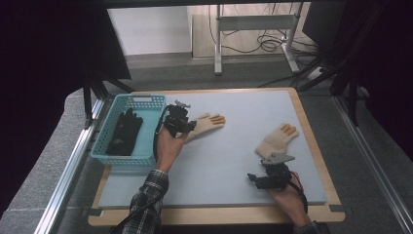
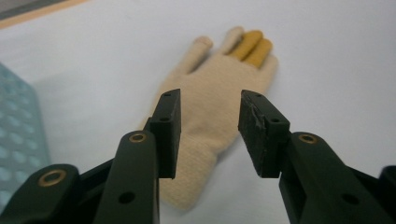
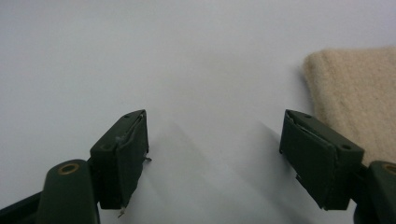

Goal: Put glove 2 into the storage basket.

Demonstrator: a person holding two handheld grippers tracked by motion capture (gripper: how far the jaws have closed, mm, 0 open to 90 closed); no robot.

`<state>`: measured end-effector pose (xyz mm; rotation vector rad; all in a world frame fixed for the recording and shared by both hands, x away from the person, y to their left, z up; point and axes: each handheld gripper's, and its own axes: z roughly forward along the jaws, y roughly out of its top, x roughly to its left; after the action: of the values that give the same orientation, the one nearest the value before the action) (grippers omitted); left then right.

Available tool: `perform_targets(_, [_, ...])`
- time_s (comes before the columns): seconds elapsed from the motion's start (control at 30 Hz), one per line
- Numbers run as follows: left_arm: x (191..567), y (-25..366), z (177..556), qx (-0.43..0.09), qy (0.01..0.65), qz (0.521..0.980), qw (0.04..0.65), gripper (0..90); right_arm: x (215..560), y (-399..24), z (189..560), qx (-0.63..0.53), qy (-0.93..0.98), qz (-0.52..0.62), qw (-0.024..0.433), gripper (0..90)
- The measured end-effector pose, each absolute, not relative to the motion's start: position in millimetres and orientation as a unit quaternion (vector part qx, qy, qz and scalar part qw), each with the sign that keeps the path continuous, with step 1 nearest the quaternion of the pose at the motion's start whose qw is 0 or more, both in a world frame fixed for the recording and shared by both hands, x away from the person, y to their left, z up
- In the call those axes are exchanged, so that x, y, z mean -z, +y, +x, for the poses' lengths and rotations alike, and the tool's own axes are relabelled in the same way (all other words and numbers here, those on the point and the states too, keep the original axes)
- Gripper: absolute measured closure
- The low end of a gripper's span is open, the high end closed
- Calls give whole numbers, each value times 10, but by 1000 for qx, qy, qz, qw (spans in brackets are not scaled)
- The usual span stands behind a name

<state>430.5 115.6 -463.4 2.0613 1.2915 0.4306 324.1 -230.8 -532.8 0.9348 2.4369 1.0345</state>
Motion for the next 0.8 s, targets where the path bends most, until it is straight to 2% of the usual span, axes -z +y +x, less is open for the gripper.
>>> perform_targets(0.1, [4751, 1098, 4333, -156, 488, 797, 319, 572, 5328, -2308, 3241, -363, 856, 328, 166, 233])
perform_targets(0.2, [4855, 1056, 4388, -154, 485, 804, 307, 511, 5327, -2308, 3240, -363, 856, 329, 166, 233])
perform_targets(0.3, [4962, 987, 4447, -160, 481, 817, 275, 429, 5328, -2308, 3241, -363, 856, 328, 166, 233])
perform_targets(0.37, [5038, 934, 4476, -178, 479, 825, 240, 428, 5328, -2308, 3241, -363, 856, 328, 166, 233])
perform_targets(0.4, [5073, 916, 4486, -183, 478, 828, 228, 446, 5328, -2308, 3241, -363, 856, 328, 166, 233])
perform_targets(0.43, [5106, 903, 4494, -186, 476, 831, 218, 503, 5328, -2308, 3241, -363, 856, 328, 166, 233])
perform_targets(0.53, [5088, 920, 4483, -184, 482, 826, 227, 723, 5327, -2308, 3240, -363, 856, 329, 166, 233])
perform_targets(0.6, [5026, 947, 4468, -174, 484, 823, 239, 835, 5327, -2308, 3240, -363, 856, 329, 166, 233])
perform_targets(0.8, [4797, 874, 4275, -123, 473, 823, 290, 858, 5327, -2308, 3240, -363, 856, 329, 166, 233])
